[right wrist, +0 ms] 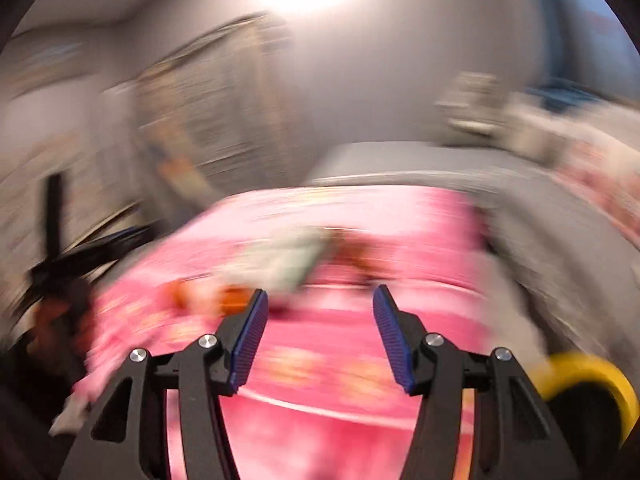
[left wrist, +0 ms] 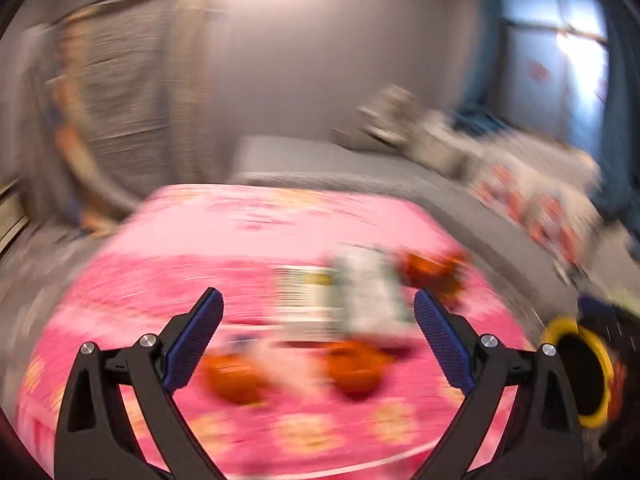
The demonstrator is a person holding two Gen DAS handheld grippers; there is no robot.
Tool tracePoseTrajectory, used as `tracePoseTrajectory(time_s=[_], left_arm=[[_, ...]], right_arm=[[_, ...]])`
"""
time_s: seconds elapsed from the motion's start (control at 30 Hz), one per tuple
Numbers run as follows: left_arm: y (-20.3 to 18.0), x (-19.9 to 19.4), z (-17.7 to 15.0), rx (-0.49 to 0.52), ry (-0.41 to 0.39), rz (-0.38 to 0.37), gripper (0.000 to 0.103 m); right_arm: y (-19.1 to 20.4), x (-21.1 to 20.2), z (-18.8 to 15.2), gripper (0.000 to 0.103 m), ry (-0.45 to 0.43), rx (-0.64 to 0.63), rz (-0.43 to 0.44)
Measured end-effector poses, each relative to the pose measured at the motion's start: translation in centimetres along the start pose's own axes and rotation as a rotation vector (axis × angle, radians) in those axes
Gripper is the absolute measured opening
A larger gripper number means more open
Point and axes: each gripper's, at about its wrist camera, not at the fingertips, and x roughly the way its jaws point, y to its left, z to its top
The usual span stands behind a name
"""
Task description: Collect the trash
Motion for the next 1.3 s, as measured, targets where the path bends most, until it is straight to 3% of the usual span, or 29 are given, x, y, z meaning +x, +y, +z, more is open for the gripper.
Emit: tracePoseTrajectory(time_s=[0.07, 0.13, 0.3, 0.47, 0.7, 0.83, 0.9, 0.97, 1.3], left_arm=[[4.1, -1.7, -0.6, -0.084, -0.036, 0.093, 0.092], [8.2, -3.3, -1.4, -0.175, -0.058, 0.175, 0.092], [13.9, -4.6, -3.5, -0.305, -0.056, 0.237, 0.092], [16.9, -4.5, -5.3, -0.336, -0.043, 0.223, 0.092], [18.1, -3.6, -6.2, -0.381, -0.016, 0.184, 0.092], [18.3, -3.3, -6.5, -0.384, -0.013, 0.183, 0.092], [18.4, -3.2, -6.6, -0.386, -0.010, 0.185, 0.092], [18.3, -3.2, -6.6, -0.386, -0.007, 0.189, 0.092], [16.6, -3.6, -5.8, -0.355, -0.006, 0.201, 0.092]], right_arm=[[4.9, 3.6, 1.6, 0.052, 0.051, -0.142, 0.152], [8.8, 6.8, 2.6, 0.052, 0.107, -0.252, 0.248], [15.4, 14.8, 3.4, 0.052, 0.256, -0.425, 0.348], [18.3, 20.1, 2.6, 0.045, 0.360, -0.508, 0.350], [19.9, 24.9, 1.7, 0.043, 0.444, -0.568, 0.276], [20.0, 26.3, 1.2, 0.040, 0.468, -0.591, 0.247], [20.0, 26.7, 1.2, 0.030, 0.469, -0.593, 0.230], [19.8, 27.1, 1.4, 0.028, 0.473, -0.572, 0.231], [20.0, 27.4, 1.1, 0.029, 0.472, -0.609, 0.227]])
